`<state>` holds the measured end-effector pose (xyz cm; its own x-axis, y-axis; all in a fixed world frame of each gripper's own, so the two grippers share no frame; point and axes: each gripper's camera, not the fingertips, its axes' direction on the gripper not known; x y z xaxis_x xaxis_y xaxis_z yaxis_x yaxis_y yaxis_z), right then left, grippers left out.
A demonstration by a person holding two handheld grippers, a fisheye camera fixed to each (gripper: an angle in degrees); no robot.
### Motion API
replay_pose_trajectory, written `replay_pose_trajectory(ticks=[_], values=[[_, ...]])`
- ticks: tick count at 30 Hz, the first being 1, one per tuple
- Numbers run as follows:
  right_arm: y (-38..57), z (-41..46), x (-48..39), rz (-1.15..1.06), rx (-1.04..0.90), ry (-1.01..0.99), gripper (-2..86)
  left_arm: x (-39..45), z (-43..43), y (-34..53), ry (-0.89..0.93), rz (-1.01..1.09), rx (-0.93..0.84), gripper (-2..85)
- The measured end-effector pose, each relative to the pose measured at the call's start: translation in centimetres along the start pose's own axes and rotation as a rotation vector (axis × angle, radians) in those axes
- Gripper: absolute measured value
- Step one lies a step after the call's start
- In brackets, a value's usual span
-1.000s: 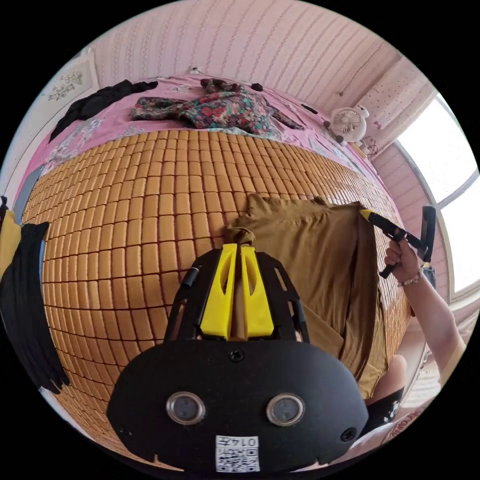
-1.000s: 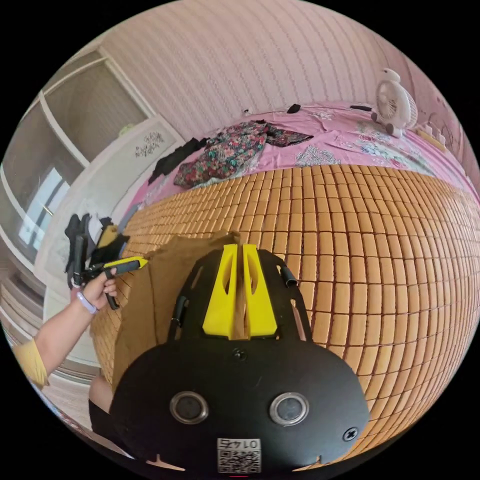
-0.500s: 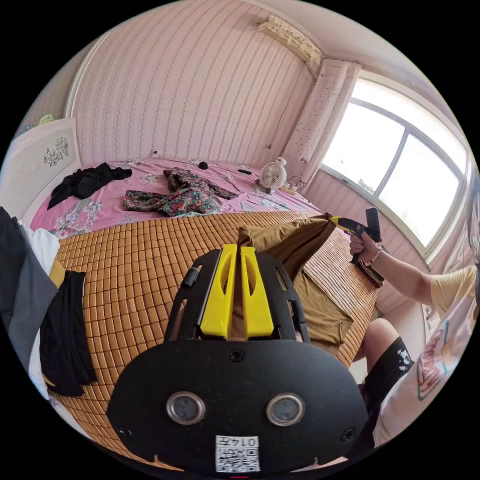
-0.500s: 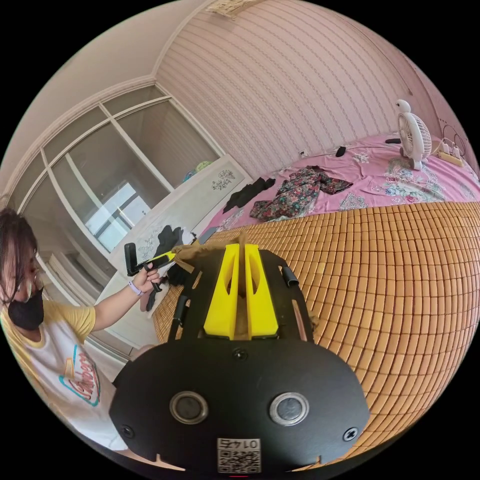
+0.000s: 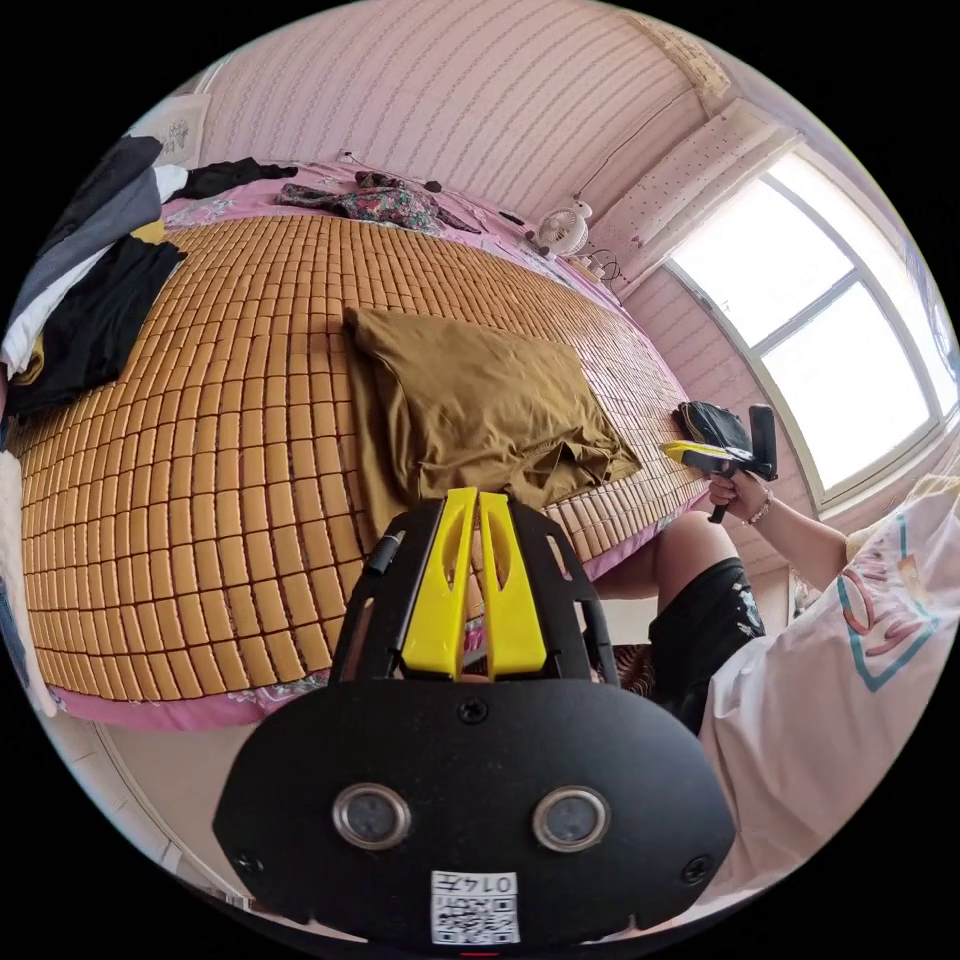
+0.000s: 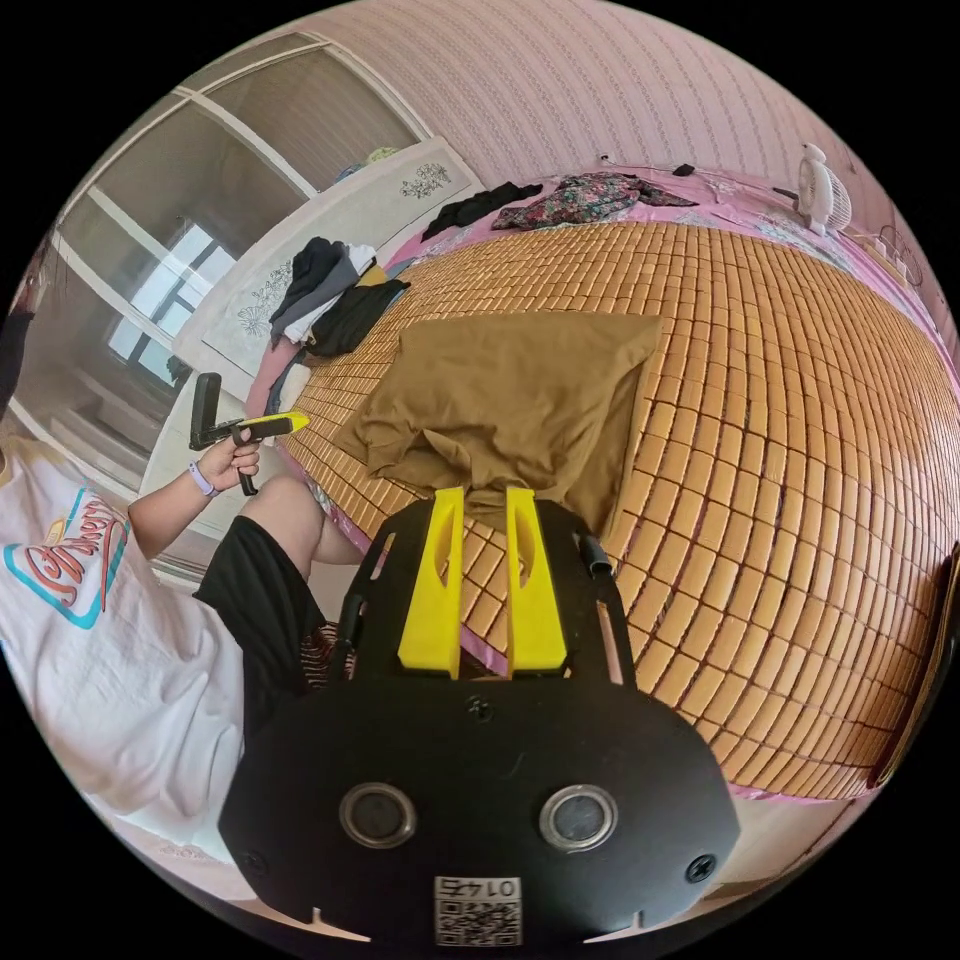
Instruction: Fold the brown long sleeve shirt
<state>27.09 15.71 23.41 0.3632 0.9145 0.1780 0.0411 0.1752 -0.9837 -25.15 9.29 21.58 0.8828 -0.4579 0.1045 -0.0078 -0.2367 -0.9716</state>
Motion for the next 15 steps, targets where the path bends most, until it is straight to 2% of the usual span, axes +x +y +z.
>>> replay_pose_trajectory(ticks=[3, 6, 10, 12, 15], values=[[-3.5, 2.8, -2.5, -0.082, -0.007, 0.022, 7.1, 2.3, 2.2, -2.2, -0.015, 0.068, 0.044, -0.5], [-6.6, 7.1, -5.5, -0.192, -0.086, 0.029, 7.6, 5.1, 6.0, -5.0, 0.028, 0.148, 0.004, 0.3], [-7.5, 11.8, -8.3, -0.316, -0.226, 0.070, 6.3, 8.6, 11.6, -6.2, -0.034, 0.291, -0.172, 2.1], [-7.1, 14.5, -9.1, -0.370, -0.335, 0.184, 4.2, 8.8, 12.8, -5.6, -0.041, 0.277, -0.206, 2.8], [-7.2, 15.2, -10.1, -0.417, -0.403, 0.166, 1.6, 8.3, 14.5, -4.4, -0.028, 0.249, -0.299, 3.0]])
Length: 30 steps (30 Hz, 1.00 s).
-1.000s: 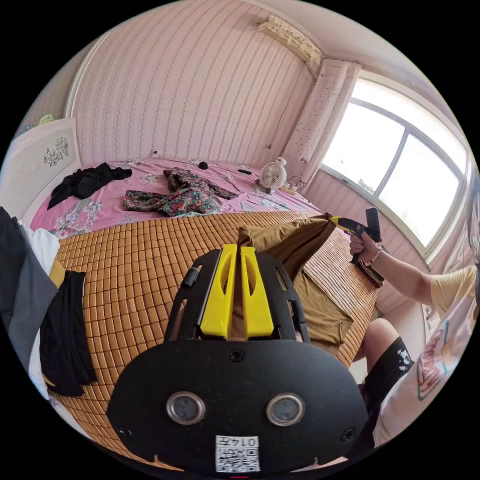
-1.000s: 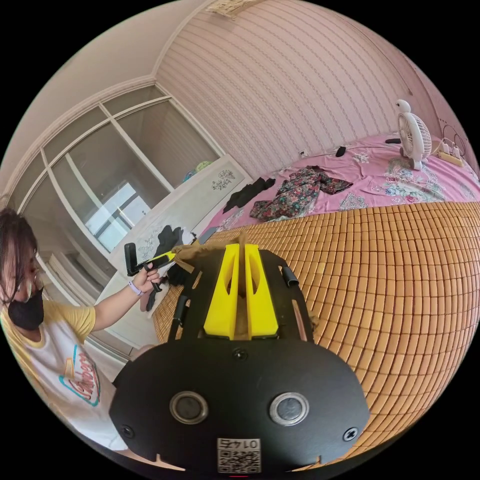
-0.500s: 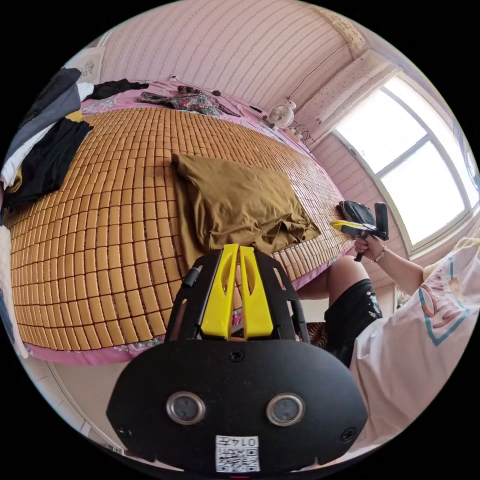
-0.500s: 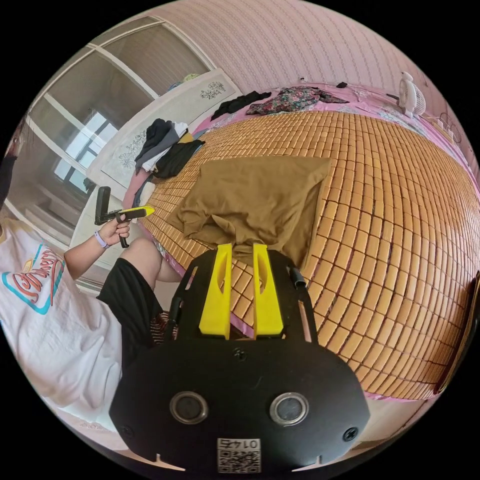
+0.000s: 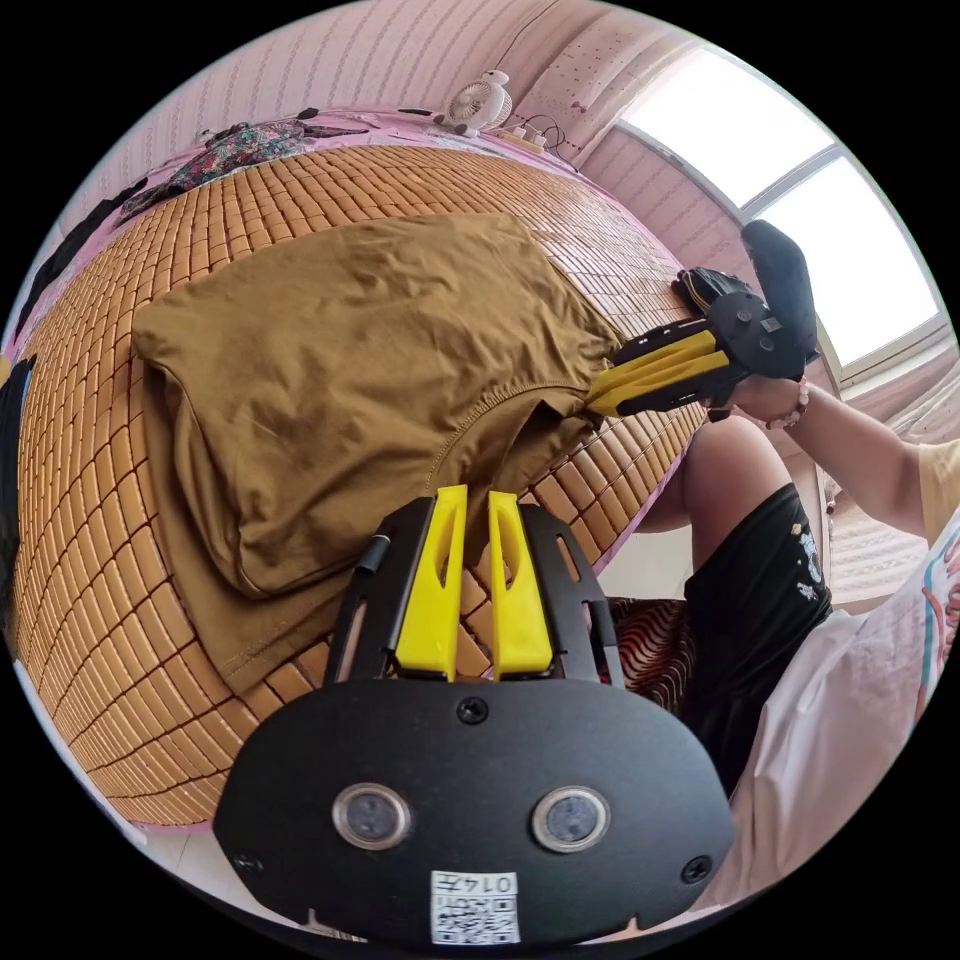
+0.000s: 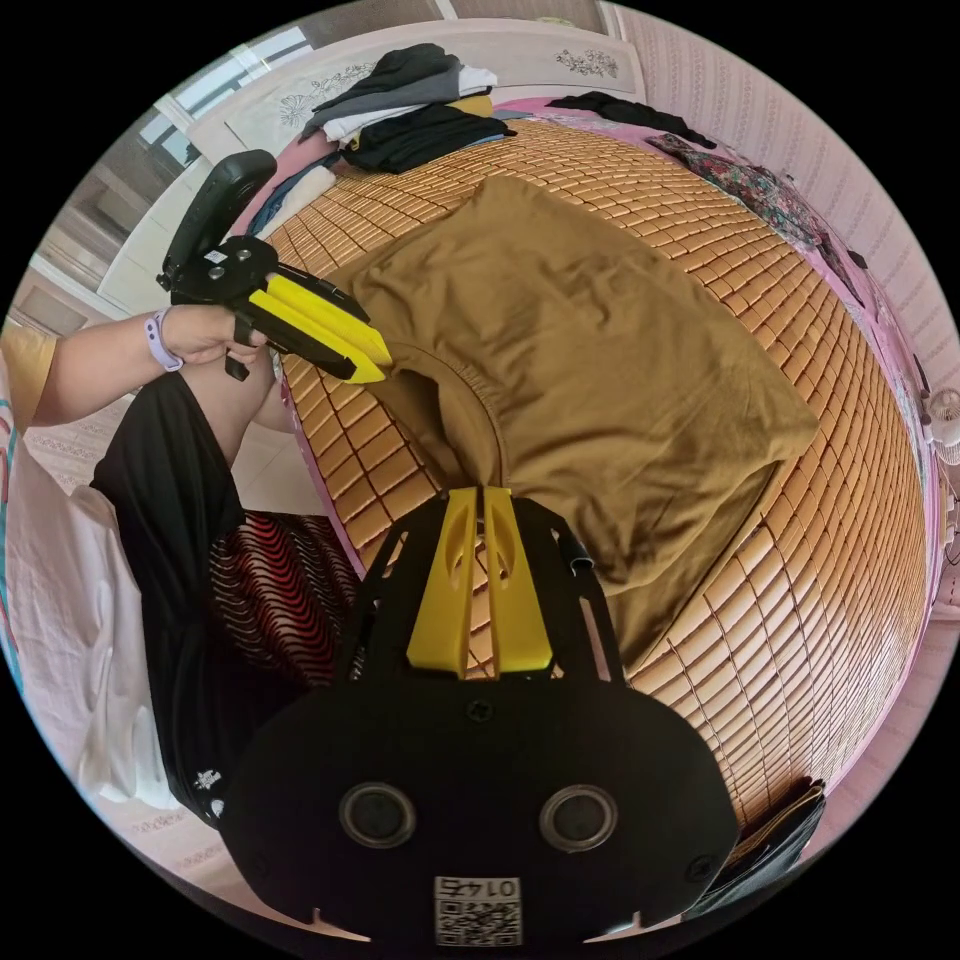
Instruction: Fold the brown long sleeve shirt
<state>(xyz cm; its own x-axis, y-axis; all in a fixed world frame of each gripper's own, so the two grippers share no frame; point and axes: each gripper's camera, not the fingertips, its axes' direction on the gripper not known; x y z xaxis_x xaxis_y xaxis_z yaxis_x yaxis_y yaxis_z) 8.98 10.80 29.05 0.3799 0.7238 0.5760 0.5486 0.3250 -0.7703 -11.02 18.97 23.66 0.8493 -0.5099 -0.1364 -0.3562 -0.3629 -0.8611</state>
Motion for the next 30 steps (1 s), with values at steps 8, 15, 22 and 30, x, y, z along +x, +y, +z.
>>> replay_pose_trajectory(ticks=[8, 15, 22, 30], values=[[-1.8, 1.3, -1.0, -0.007, -0.082, -0.045, 1.5, 2.3, 0.3, 0.1, -0.037, 0.081, -0.012, 2.4], [0.0, -1.9, 3.4, 0.431, 0.102, 0.129, 4.0, 4.1, -0.6, 0.9, -0.327, 0.099, -0.011, 5.1], [0.7, 2.4, 5.1, 0.650, 0.006, 0.156, 5.1, 2.6, 0.4, 3.0, -0.376, -0.114, -0.046, 4.5], [-0.3, 4.1, 1.6, 0.577, -0.068, -0.045, 1.2, 2.6, 0.1, 5.3, -0.326, -0.068, -0.122, 2.0]])
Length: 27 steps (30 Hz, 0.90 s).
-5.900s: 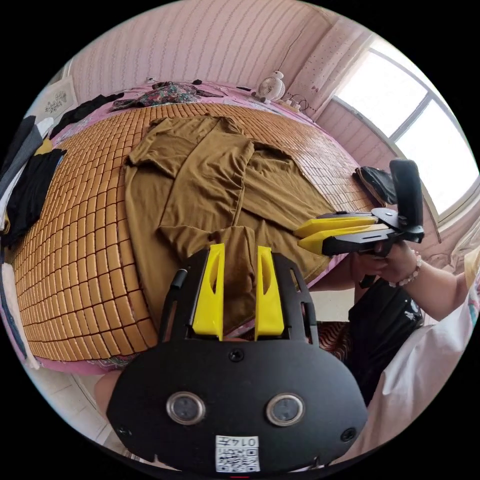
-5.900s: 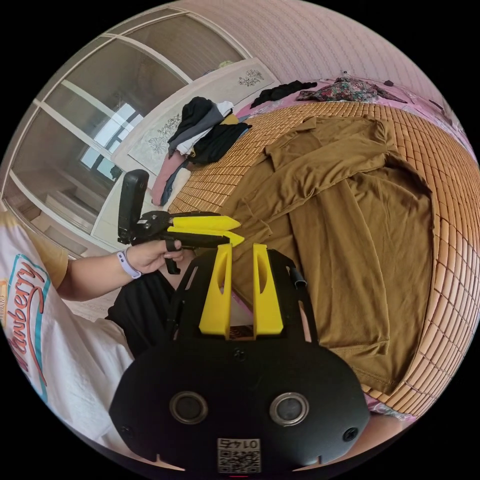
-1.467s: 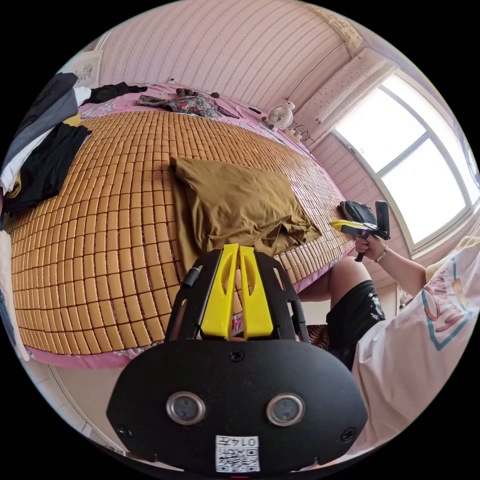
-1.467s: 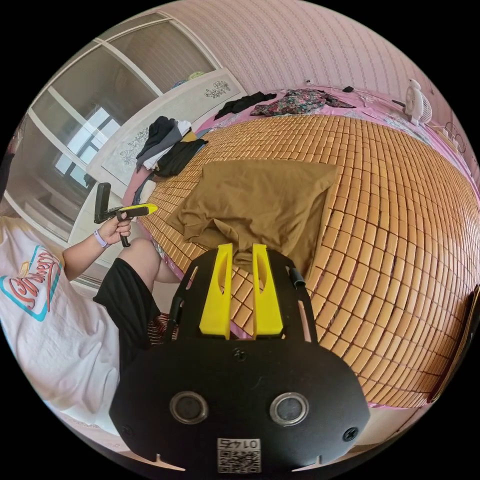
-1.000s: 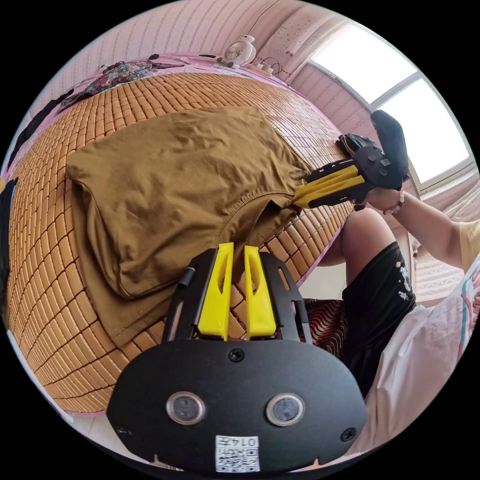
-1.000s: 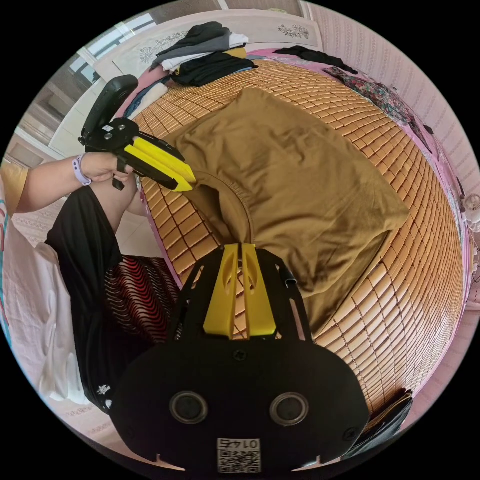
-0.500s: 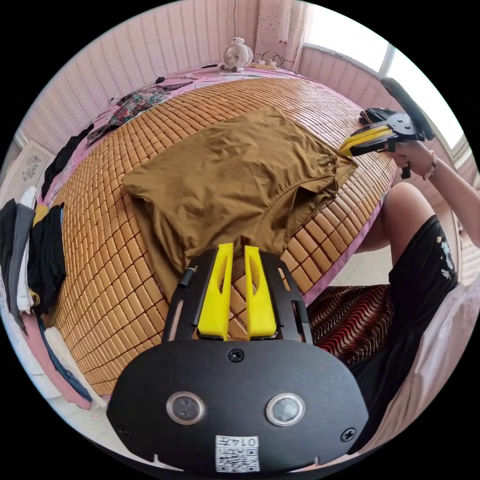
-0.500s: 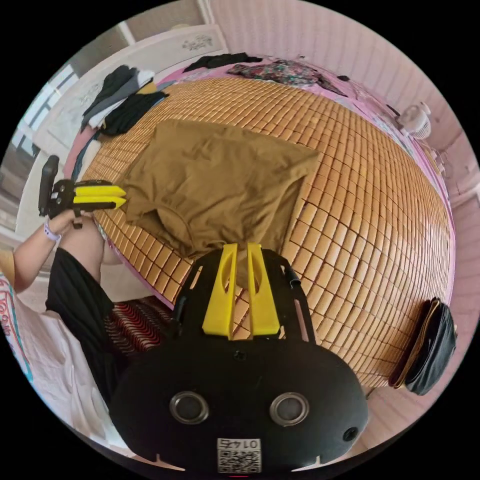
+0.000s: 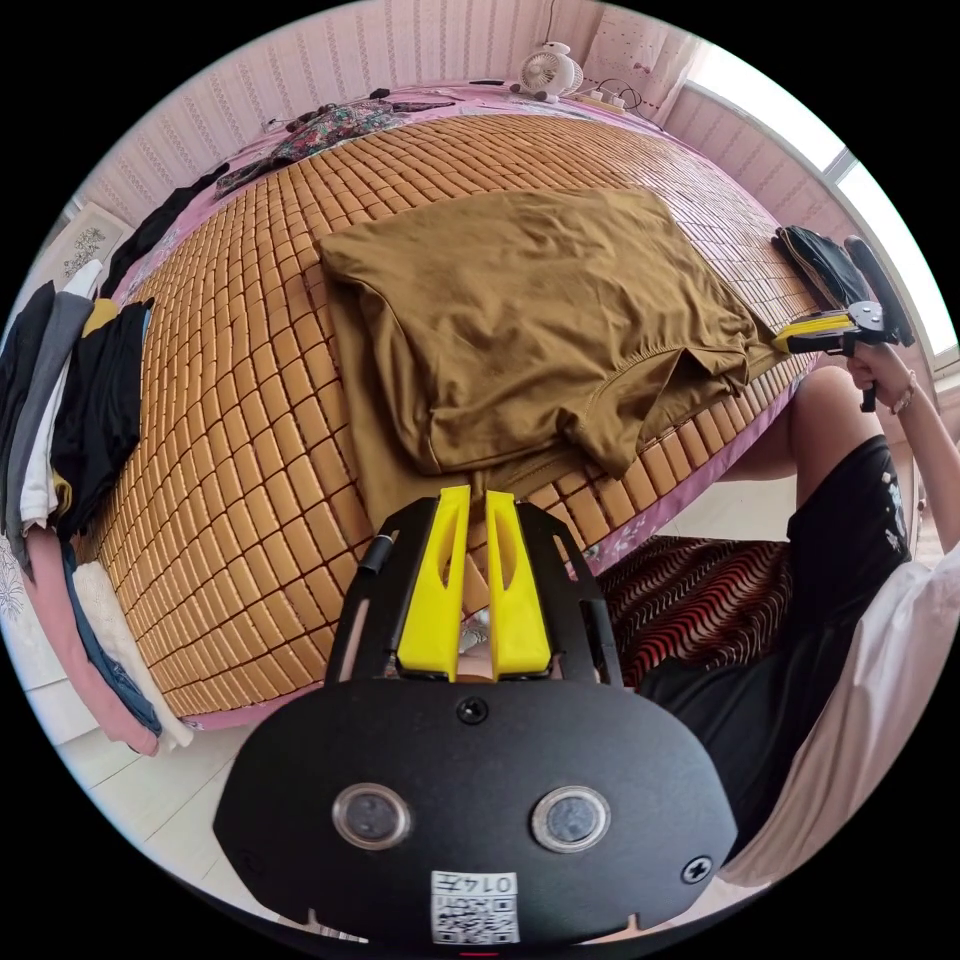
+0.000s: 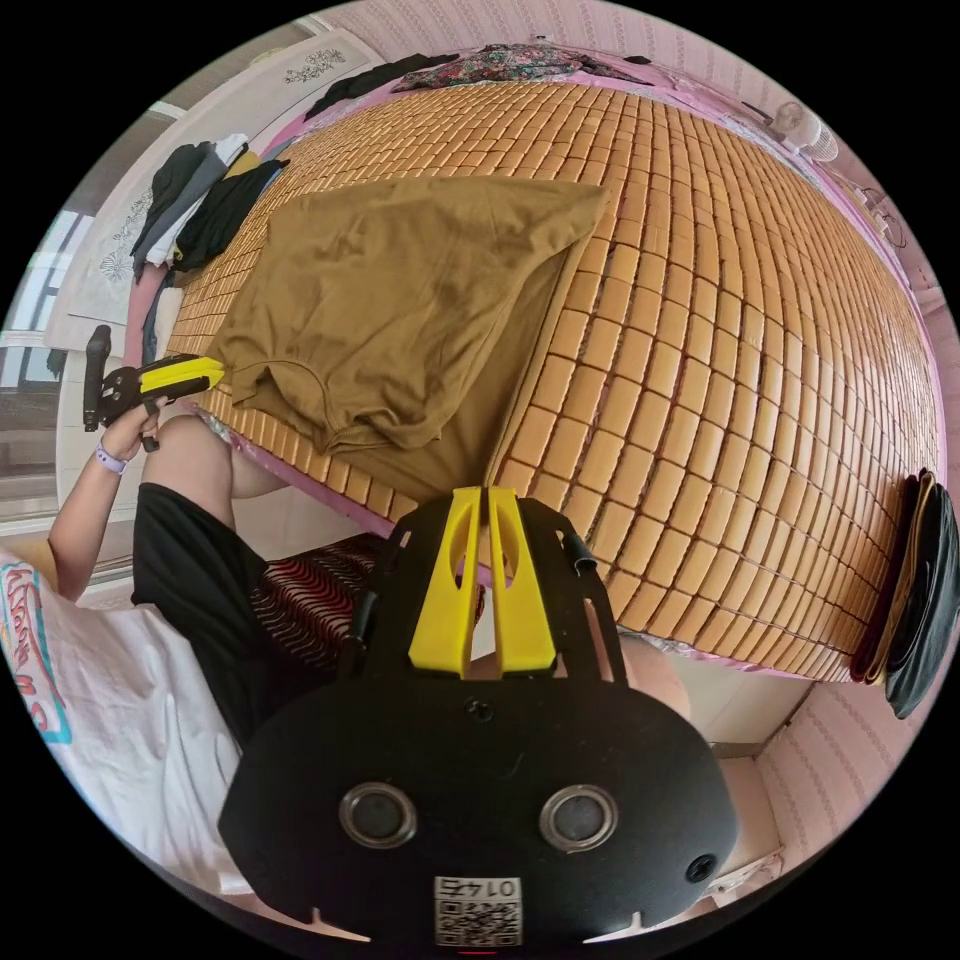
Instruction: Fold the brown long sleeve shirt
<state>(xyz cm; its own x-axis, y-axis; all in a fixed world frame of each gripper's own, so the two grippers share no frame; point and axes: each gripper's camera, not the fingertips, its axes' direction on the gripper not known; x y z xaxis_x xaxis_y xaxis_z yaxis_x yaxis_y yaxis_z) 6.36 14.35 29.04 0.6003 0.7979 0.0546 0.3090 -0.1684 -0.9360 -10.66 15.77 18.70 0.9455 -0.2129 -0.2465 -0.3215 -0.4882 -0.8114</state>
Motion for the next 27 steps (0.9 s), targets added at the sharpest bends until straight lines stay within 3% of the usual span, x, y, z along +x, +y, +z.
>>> replay_pose_trajectory(ticks=[3, 6, 11, 14, 17, 18, 20, 21, 27], values=[[0.3, -1.0, -1.3, -0.054, 0.000, -0.069, 1.0, 0.3, -0.6, 0.9, -0.012, 0.000, -0.031, 0.9], [-1.3, -3.0, -3.4, -0.130, 0.051, -0.018, 0.9, 1.6, -3.9, 1.3, -0.049, 0.019, 0.105, 0.2], [-11.5, -3.3, -9.1, -0.344, 0.153, 0.040, 0.5, 9.2, -5.5, -2.2, -0.036, 0.256, 0.347, -0.3], [-20.1, -0.7, -13.9, -0.477, 0.082, 0.054, 0.3, 11.5, -1.8, -4.4, 0.007, 0.226, 0.288, -0.4], [-27.2, 3.2, -18.8, -0.612, -0.037, 0.234, 0.1, 13.1, 0.7, -4.7, 0.093, 0.207, 0.190, -0.5], [-29.4, 4.6, -20.2, -0.649, -0.066, 0.353, 0.0, 13.7, 1.0, -4.6, 0.086, 0.220, 0.172, -0.6], [-32.5, 7.3, -21.6, -0.702, -0.170, 0.384, 0.0, 15.3, 2.1, -3.8, 0.006, 0.244, 0.122, -0.6], [-34.2, 9.9, -21.8, -0.698, -0.299, 0.388, 0.0, 15.4, 2.2, -3.5, 0.002, 0.236, 0.141, -0.6], [-39.5, 12.8, -24.0, -0.695, -0.458, 0.367, -0.1, 17.1, 2.8, -1.2, -0.077, 0.285, 0.247, -0.7]])
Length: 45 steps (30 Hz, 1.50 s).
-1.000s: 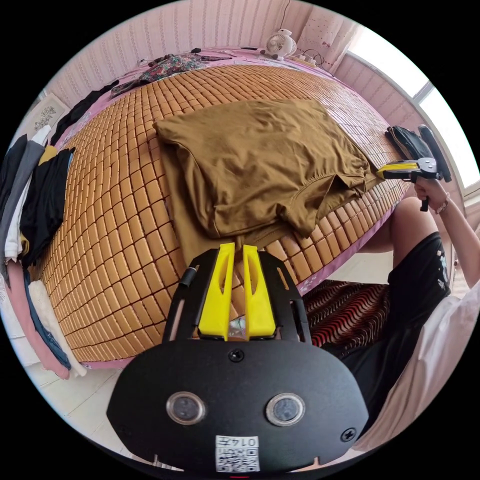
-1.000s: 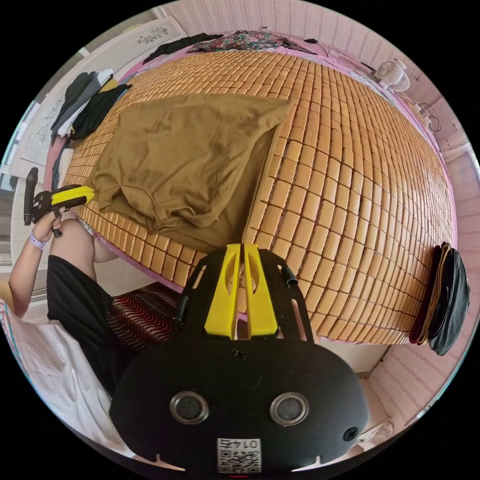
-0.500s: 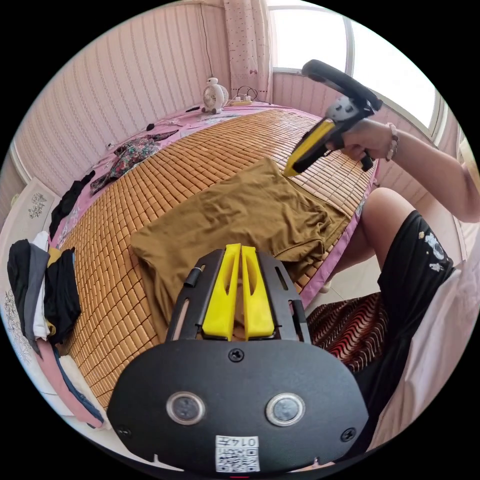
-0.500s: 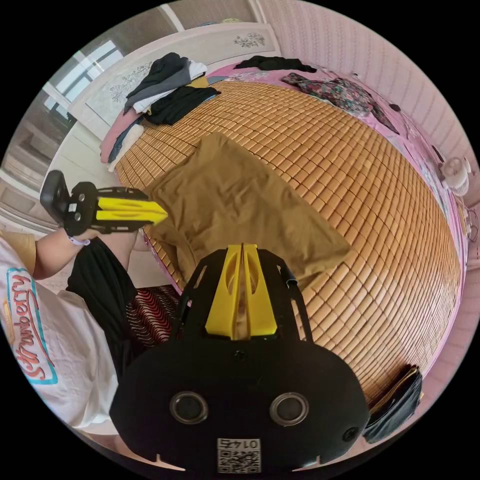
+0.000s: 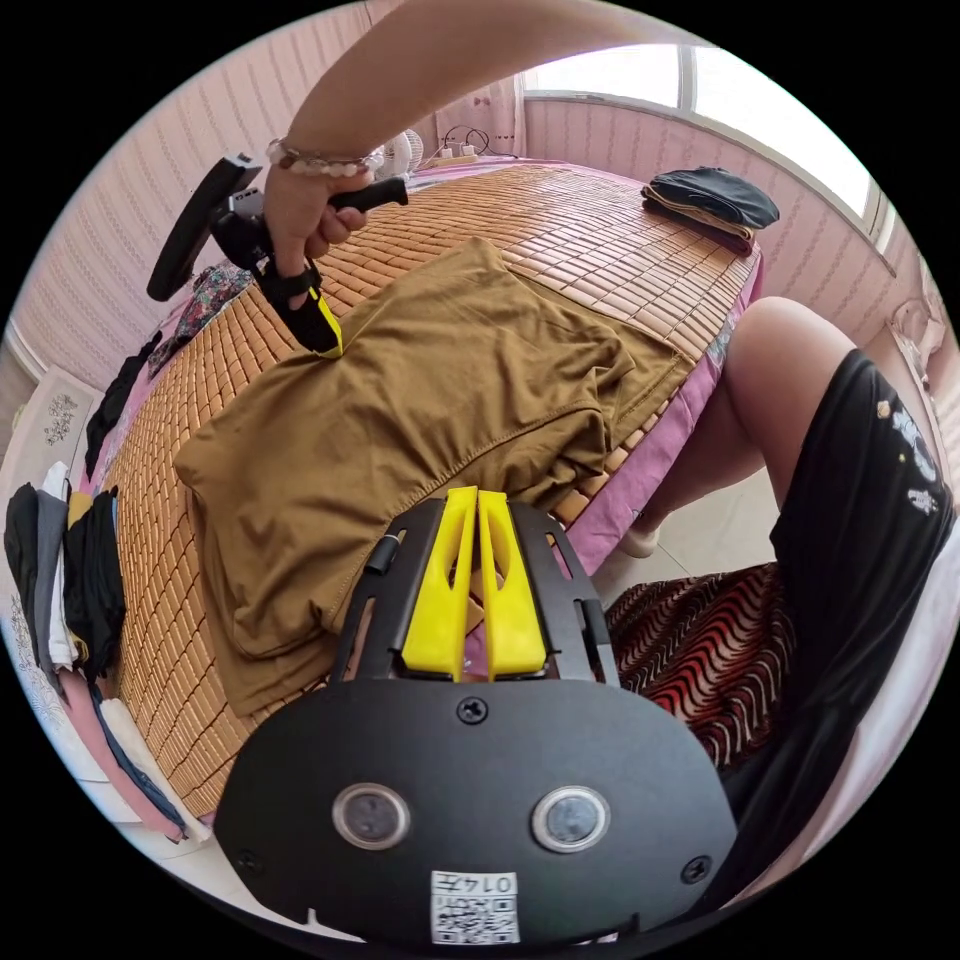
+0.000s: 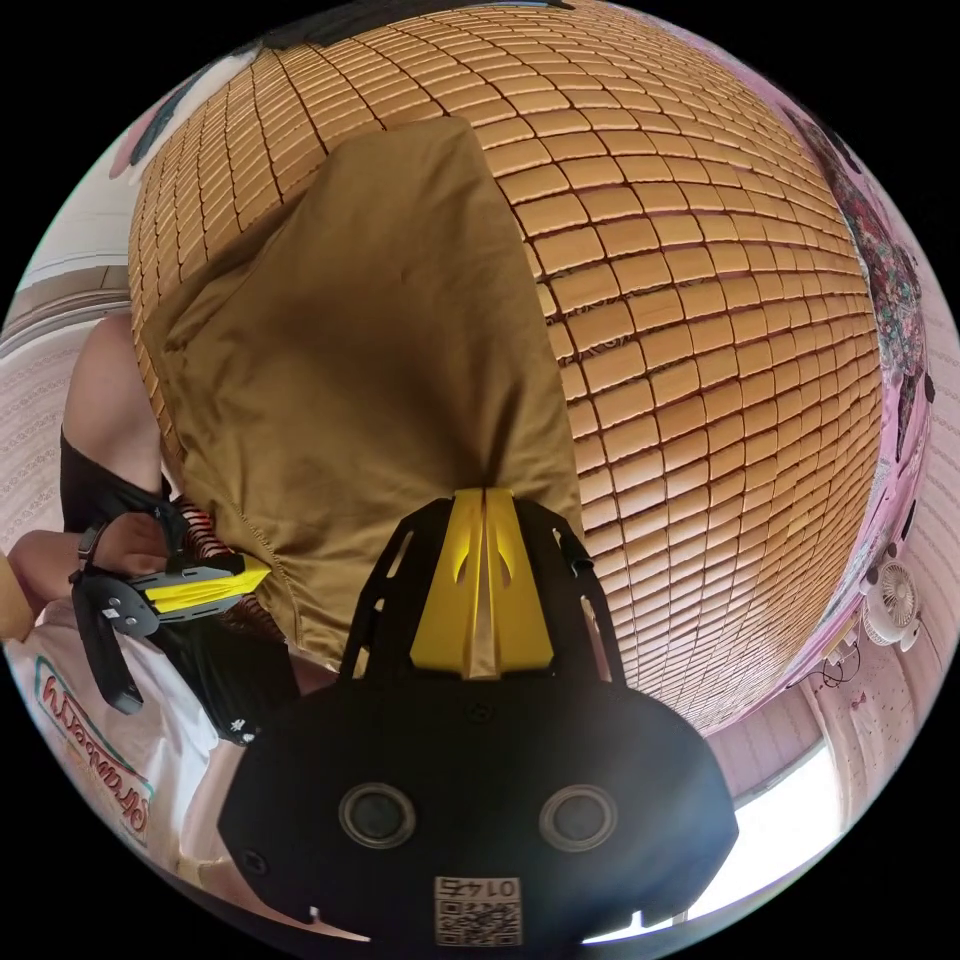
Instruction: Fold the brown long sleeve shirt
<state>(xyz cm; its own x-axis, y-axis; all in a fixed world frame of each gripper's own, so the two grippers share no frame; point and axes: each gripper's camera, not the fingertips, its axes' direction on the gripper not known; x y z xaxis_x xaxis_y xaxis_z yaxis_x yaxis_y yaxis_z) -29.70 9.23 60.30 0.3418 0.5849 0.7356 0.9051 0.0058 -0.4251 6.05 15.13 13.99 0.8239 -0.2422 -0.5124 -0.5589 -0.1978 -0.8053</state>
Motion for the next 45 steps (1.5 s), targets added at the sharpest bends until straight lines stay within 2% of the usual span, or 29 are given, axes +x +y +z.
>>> replay_pose_trajectory(ticks=[6, 10, 12, 15, 17, 19, 23, 29, 33, 40, 45], values=[[-5.0, 0.3, 0.7, -0.054, -0.133, -0.028, -0.2, -0.3, 0.2, 0.6, 0.030, -0.083, 0.030, -0.7], [-6.2, 0.4, -0.1, -0.083, -0.137, 0.025, -0.3, -1.8, -0.2, -0.4, 0.148, -0.123, -0.059, -0.7], [-6.6, 0.4, 0.2, -0.066, -0.116, 0.016, -0.3, -3.4, -1.5, -1.0, 0.200, -0.148, -0.034, -0.7], [-6.8, 0.5, 0.4, -0.057, -0.089, 0.009, -0.4, -6.9, -4.1, -2.2, 0.170, -0.202, 0.107, -0.7], [-6.9, 0.6, 0.4, -0.052, -0.080, 0.011, -0.5, -9.2, -4.0, -4.2, 0.075, -0.230, 0.149, -0.7], [-7.0, 0.7, 0.4, -0.039, -0.071, 0.017, -0.5, -10.3, -1.9, -6.0, 0.013, -0.246, 0.098, -0.7], [-6.4, 0.9, -0.3, -0.037, -0.026, 0.061, -0.6, -11.0, 3.5, -8.2, 0.057, -0.315, -0.018, -0.7], [-5.0, 1.3, 0.7, -0.001, 0.027, 0.002, -0.6, -8.2, 4.3, -6.7, -0.022, -0.180, -0.062, -0.7], [-4.5, 1.6, 0.6, 0.016, 0.007, 0.002, -0.6, -6.1, 3.6, -4.2, 0.111, -0.134, -0.108, -0.7], [-3.2, 2.3, -0.5, 0.025, -0.050, 0.066, -0.6, -2.7, 1.5, 1.0, 0.104, -0.152, -0.068, -0.7], [0.1, 2.8, -1.3, 0.051, -0.009, 0.114, -0.6, -2.8, 0.7, 2.4, 0.240, -0.135, -0.045, -0.7]])
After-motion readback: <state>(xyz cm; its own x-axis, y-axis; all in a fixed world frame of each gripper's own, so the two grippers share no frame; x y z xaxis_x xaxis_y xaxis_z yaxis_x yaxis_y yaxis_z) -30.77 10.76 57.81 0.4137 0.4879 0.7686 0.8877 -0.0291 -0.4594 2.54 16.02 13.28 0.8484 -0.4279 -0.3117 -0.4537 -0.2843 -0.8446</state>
